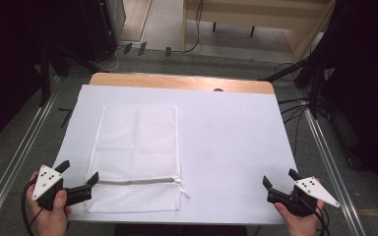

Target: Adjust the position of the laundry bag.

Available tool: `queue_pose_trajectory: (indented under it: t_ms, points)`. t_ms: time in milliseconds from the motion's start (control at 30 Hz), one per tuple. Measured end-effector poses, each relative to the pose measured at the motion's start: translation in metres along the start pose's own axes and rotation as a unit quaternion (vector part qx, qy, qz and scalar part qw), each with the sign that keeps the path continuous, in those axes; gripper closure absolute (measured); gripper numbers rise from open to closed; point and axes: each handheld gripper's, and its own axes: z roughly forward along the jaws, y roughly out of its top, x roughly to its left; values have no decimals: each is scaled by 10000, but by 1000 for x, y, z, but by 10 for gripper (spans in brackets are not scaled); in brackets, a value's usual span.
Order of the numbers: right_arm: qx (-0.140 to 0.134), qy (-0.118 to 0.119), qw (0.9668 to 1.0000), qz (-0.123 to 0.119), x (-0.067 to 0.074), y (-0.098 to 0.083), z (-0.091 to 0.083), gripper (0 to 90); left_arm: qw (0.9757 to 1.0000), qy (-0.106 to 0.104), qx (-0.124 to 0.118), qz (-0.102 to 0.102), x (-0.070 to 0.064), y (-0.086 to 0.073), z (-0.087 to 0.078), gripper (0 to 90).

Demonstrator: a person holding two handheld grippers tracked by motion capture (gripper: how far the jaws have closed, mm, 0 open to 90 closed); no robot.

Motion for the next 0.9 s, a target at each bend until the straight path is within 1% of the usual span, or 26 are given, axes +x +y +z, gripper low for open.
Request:
queue_pose_trajectory:
  t_ms: [133,200,233,267,300,367,400,433,467,500,533,567,600,633,700,733,767,833,867,900]
  points:
    - [-24,-67,10000,-10,5,1,0,95,10000,16,16,-3,-1,0,0,0]
    - [-31,-191,9998,-73,12,0,0,175,10000,39,6,5,-1,0,0,0]
    - [-27,-139,9998,-103,16,1,0,233,10000,44,9,8,-2,0,0,0]
    - [-89,40,9999,-122,19,1,-1,314,10000,53,13,-1,-2,-1,0,0]
    - [-182,179,9996,-127,22,2,-1,362,10000,67,20,-11,-2,-1,0,0]
    - [-237,340,9991,-91,30,6,-1,431,9999,103,15,-10,-3,-1,0,0]
    - [-251,407,9988,-40,34,9,-1,451,10000,92,19,-18,-3,-1,0,0]
    - [-260,447,9987,-21,37,13,-1,470,9999,101,8,-17,-3,0,1,0]
    - [-260,447,9987,-21,37,13,-1,470,9999,101,8,-17,-3,0,1,0]
    - [-137,615,9980,15,45,20,2,485,9999,120,32,1,-3,-1,2,0]
    - [-94,669,9977,38,48,22,3,494,9999,120,32,1,-3,-1,2,0]
    - [-94,669,9977,38,48,22,3,494,9999,125,39,-8,-3,-1,2,0]
    - [-34,816,9966,73,55,29,9,512,9999,131,53,-28,-2,-2,2,0]
    - [35,851,9963,80,59,32,12,519,9999,136,60,-26,-2,-2,2,0]
    - [214,739,9970,23,66,40,21,520,9999,133,57,-30,-2,-2,2,0]
    - [303,670,9973,35,69,43,26,547,9999,135,53,-28,-2,-2,1,0]
    - [421,769,9961,103,72,47,31,563,9999,138,57,-37,-2,-2,1,0]
    - [470,1249,9906,287,77,52,41,577,9999,130,71,-42,-1,-3,2,0]
    - [470,1249,9906,287,77,52,41,577,9999,130,71,-42,-1,-3,2,0]
    - [463,1370,9888,374,81,55,45,583,9999,130,83,-52,-1,-3,2,0]
